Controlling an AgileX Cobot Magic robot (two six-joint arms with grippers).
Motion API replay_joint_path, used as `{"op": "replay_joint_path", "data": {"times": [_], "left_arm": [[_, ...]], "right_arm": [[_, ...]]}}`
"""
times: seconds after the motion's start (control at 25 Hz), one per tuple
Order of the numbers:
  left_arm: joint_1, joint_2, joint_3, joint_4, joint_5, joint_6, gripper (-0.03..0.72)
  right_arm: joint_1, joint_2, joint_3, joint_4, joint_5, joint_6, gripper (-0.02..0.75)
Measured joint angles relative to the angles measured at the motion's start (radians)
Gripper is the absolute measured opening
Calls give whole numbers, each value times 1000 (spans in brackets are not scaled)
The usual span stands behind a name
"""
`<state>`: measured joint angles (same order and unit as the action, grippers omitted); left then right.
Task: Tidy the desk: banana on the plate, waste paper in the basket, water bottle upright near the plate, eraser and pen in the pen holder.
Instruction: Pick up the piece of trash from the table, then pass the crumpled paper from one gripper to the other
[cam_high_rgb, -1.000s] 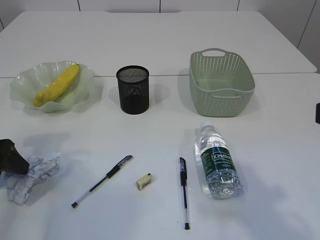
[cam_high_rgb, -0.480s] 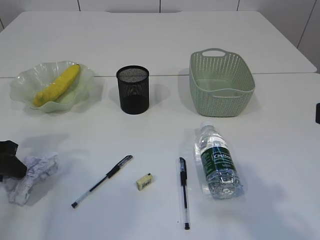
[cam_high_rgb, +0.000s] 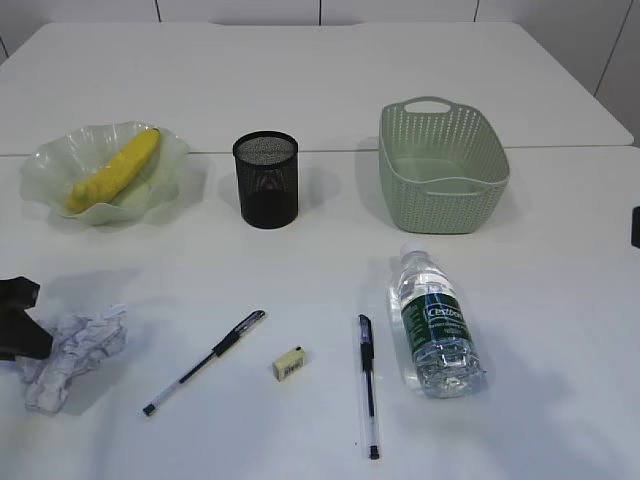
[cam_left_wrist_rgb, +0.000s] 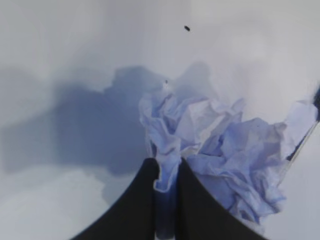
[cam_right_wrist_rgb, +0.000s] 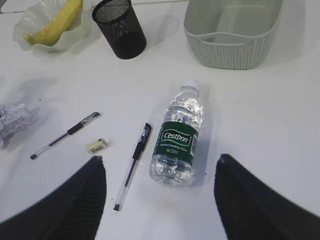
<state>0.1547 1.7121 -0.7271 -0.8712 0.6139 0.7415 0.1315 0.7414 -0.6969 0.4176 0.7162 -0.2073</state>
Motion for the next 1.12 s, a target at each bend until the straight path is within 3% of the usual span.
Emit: {"op": "replay_joint_path", "data": {"times": [0.24,0.64,0.76,1.12], "left_arm": [[0,-63,0,-69,73,60,27],[-14,-345,0,-219,155,152,22],[-79,-418,0,-221,130,154,22],[-403,-469,2,-223,-78,126,20]], "right_arm": [[0,0,0,30,0,-4,501],[0,37,0,402,-1,-94,501],[0,87,0,508,33,-165,493],[0,183,-2,714,88,-303,427]]}}
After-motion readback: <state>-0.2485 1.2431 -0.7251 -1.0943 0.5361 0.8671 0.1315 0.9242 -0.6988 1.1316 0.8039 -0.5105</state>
